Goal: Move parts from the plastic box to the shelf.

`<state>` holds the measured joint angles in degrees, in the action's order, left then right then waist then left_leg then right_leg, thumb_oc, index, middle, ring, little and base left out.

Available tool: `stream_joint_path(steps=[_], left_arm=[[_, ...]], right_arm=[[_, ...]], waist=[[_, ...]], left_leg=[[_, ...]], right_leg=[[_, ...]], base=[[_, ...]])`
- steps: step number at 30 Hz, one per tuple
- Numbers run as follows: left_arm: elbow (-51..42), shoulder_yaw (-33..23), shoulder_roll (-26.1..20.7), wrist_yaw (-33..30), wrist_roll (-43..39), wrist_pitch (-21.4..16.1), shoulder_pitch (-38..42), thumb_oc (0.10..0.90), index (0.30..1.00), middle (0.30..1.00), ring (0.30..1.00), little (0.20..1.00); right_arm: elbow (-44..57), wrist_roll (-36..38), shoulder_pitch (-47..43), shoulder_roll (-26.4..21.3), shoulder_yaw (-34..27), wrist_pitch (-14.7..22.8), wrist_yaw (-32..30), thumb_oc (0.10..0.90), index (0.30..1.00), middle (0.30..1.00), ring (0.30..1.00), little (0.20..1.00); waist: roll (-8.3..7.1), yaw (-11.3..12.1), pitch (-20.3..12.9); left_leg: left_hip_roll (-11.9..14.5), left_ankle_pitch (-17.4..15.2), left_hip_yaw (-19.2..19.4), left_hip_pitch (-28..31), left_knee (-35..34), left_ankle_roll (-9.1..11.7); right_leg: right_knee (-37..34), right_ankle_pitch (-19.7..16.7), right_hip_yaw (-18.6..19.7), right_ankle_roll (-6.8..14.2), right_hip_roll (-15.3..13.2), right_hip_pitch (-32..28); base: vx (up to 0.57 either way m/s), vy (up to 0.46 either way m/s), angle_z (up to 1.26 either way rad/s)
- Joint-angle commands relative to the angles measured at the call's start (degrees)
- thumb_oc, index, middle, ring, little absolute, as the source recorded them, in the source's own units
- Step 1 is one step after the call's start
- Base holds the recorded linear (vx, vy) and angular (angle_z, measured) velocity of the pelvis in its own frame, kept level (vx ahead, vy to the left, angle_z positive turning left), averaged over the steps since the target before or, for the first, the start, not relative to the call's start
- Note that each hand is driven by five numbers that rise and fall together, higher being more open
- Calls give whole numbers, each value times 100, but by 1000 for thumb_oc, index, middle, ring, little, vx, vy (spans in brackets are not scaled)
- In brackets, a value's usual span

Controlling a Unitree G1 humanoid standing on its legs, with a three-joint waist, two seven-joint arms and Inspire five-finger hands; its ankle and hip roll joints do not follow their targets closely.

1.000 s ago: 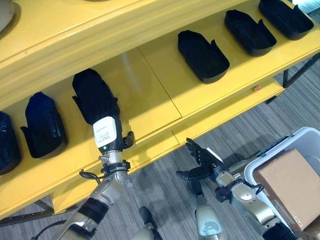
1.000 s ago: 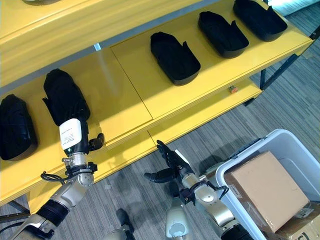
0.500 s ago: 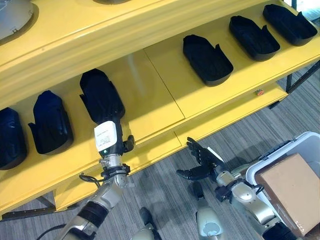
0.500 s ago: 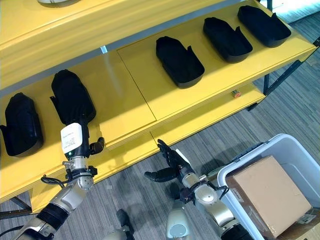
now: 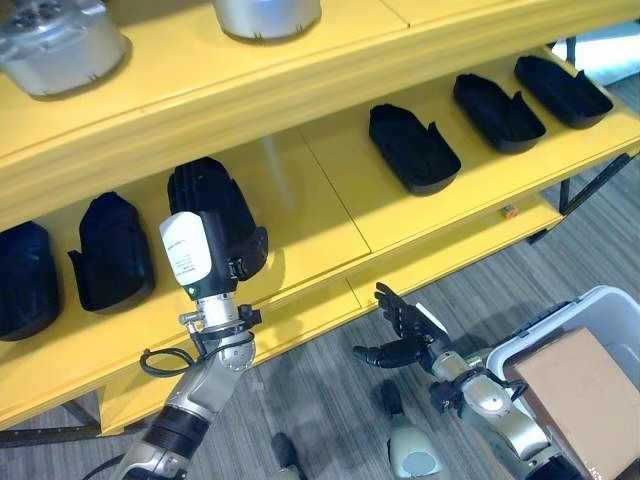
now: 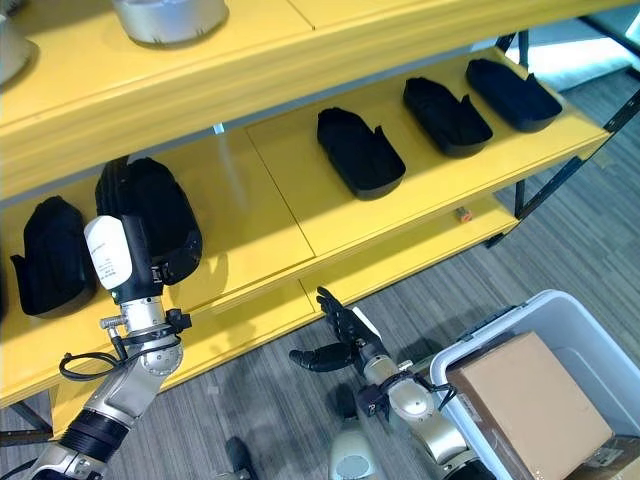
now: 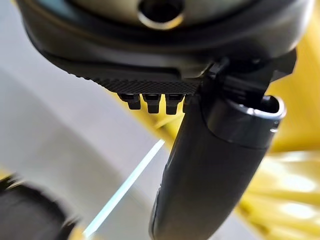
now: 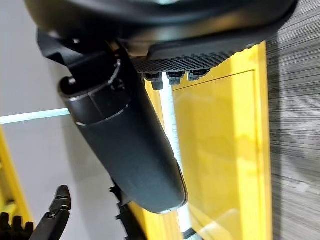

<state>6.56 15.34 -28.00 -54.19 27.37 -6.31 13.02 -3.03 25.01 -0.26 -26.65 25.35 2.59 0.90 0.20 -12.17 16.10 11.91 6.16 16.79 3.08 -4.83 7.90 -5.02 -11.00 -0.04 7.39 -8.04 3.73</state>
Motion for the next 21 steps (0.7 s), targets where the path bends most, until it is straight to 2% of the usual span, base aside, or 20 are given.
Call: stream_joint_path(steps=[1, 8, 15, 17, 18, 21], left_arm=[[-212, -267, -246, -9, 149, -561, 190, 900, 1000, 1000, 1000, 1000], [-633, -550, -260, 595, -228, -956, -456, 900, 1000, 1000, 1000, 1000], [-713, -726, -331, 734, -345, -1099, -818, 900, 1000, 1000, 1000, 1000], [-722, -808, -358, 769, -371, -1242, -939, 900, 1000, 1000, 1000, 1000], [-758, -897, -358, 862, -462, -1426, -1043, 900, 1000, 1000, 1000, 1000], [-827, -987, -334, 1128, -653, -1386, -1141, 900, 1000, 1000, 1000, 1000]], right_arm=[[440, 228, -156, 165, -285, 752, -78, 900, 1000, 1000, 1000, 1000], [406, 163, 26, 200, -653, 797, -65, 900, 1000, 1000, 1000, 1000], [323, 154, 89, 247, -822, 844, -41, 900, 1000, 1000, 1000, 1000], [296, 155, 113, 259, -854, 883, -49, 900, 1000, 1000, 1000, 1000], [292, 169, 126, 286, -904, 904, -78, 900, 1000, 1000, 1000, 1000], [265, 146, 148, 313, -966, 937, -155, 900, 1000, 1000, 1000, 1000]], waist=[[-66, 87, -322], [-105, 262, -465], [-161, 420, -580], [-182, 474, -609], [-199, 529, -640], [-209, 582, -666]], left_leg=[[296, -350, -49, 230, -17, 47], [285, -406, -91, 353, -17, 52], [265, -433, -161, 423, -17, 44], [257, -439, -178, 445, -17, 39], [252, -449, -204, 454, -17, 35], [246, -449, -238, 457, -17, 35]], right_leg=[[2, 615, -93, 317, -305, -345], [2, 666, -225, 356, -339, -531], [2, 680, -335, 367, -344, -658], [2, 680, -377, 375, -351, -695], [2, 689, -412, 382, -357, -730], [2, 689, -445, 389, -363, -754]], base=[[0, 0, 0], [4, 4, 1], [10, 11, 9], [9, 11, 7], [3, 11, 13], [0, 8, 5]])
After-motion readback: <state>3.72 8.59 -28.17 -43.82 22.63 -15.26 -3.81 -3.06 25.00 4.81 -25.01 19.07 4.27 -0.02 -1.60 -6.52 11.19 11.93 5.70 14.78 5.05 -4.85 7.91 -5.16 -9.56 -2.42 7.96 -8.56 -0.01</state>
